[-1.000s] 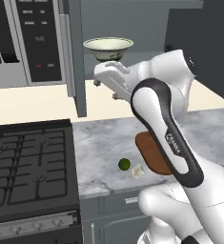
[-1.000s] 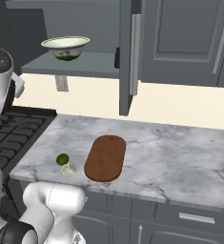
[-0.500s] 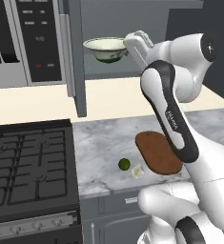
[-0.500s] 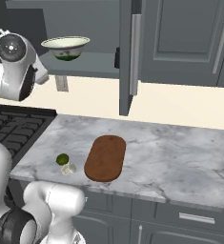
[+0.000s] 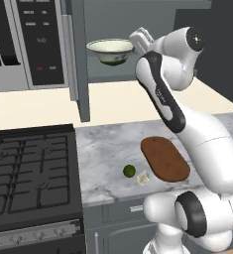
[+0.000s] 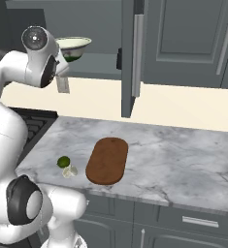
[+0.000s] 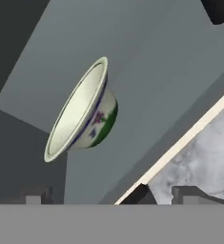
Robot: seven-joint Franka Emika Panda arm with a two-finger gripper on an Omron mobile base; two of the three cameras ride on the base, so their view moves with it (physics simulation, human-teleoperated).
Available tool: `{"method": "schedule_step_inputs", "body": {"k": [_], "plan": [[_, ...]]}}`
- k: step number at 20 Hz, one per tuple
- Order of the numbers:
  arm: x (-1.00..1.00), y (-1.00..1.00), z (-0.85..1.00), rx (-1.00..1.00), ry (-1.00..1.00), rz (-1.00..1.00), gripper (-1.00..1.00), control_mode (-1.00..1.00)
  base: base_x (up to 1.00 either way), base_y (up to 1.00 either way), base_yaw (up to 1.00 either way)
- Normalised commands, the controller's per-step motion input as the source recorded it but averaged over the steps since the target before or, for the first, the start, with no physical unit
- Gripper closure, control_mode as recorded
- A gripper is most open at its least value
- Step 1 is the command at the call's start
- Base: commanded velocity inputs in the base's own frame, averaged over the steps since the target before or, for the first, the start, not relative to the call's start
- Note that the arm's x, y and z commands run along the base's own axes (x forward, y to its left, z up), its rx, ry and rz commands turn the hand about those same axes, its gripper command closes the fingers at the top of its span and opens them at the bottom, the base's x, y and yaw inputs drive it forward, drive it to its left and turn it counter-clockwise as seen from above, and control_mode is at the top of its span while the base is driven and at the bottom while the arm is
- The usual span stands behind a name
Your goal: Open the cabinet. Place the bowl and condiment on the counter. Then place the lime and garlic on the cutting board.
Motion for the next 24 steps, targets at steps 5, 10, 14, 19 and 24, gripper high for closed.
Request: {"method": "schedule_step_inputs", "body": {"k": [5,10,14,19,24], "plan": [[0.65,-0.04,0.00,0.00,0.01,0.03,-1.00,-1.00,0.00,0.00,0.00],[0.50,0.00,0.00,0.00,0.00,0.00,-1.00,-1.00,0.00,0.00,0.00],[0.47,0.00,-0.02,0.00,0.00,0.00,-1.00,-1.00,0.00,0.00,0.00],[0.46,0.00,-0.03,0.00,0.02,0.00,-1.00,-1.00,0.00,0.00,0.00],[0.42,0.08,-0.14,0.00,0.04,0.00,-1.00,-1.00,0.00,0.00,0.00]]}}
